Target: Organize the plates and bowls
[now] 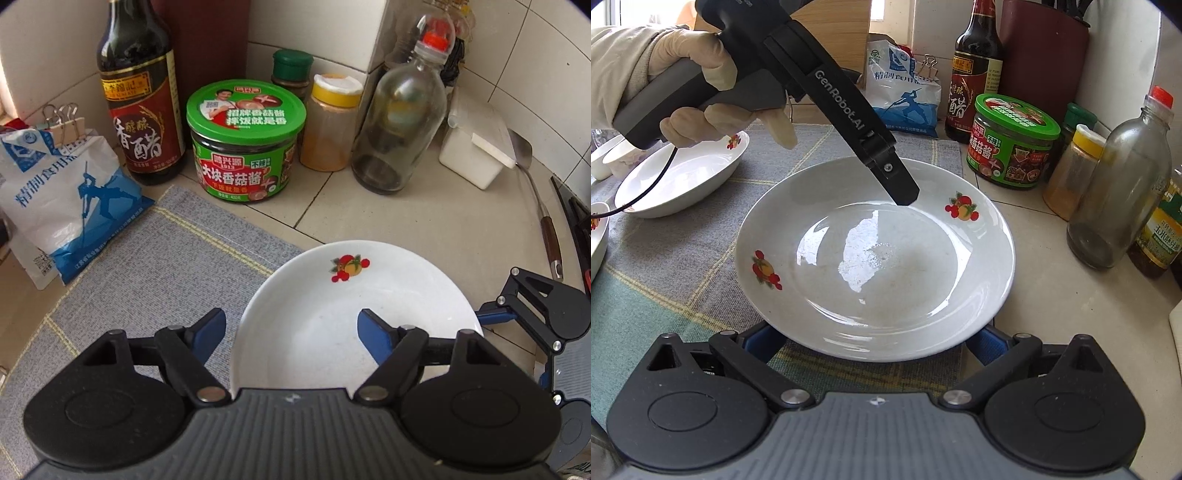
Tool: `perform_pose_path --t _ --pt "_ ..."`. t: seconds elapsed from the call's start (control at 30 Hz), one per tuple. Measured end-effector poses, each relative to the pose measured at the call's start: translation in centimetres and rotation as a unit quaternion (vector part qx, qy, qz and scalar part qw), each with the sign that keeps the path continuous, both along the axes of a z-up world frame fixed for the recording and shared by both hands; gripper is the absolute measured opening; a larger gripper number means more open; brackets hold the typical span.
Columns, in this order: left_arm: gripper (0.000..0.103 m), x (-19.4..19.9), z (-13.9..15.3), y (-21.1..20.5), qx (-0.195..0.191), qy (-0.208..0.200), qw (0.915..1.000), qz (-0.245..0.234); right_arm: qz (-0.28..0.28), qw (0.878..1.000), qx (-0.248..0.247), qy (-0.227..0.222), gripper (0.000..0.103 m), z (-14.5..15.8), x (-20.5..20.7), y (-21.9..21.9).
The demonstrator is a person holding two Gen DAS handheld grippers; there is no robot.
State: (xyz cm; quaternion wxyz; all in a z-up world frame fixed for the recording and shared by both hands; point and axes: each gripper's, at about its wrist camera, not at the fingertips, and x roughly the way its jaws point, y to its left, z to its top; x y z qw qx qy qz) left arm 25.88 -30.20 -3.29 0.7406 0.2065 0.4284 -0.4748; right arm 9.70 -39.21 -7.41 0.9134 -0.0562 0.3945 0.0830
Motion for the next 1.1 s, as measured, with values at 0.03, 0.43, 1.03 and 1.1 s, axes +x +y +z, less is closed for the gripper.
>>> perform_pose_path --t 0.03,0.43,1.03,1.1 --pt "0.082 -0.3 0.5 0.6 -0.004 -0.008 0.9999 0.007 -0.005 1.000 0.001 0.000 0.103 0.1 -0.2 0.1" --pt "0.091 -7.2 5.8 9.4 -0.032 -0.085 0.9925 0.081 -0.015 0.999 -0.028 0.002 0.103 1.6 -3.1 2.7" --pt "0.091 -17.4 5.1 25.6 -0.041 -0.091 0.9653 0.241 0.048 0.998 -0.044 -0.006 0.103 2.2 -8.5 14.0" --pt "0.091 -18.1 5.0 27.4 -0.043 -0.088 0.9602 0.261 0.053 0.998 -0.045 -0.001 0.103 2.0 -8.9 15.2"
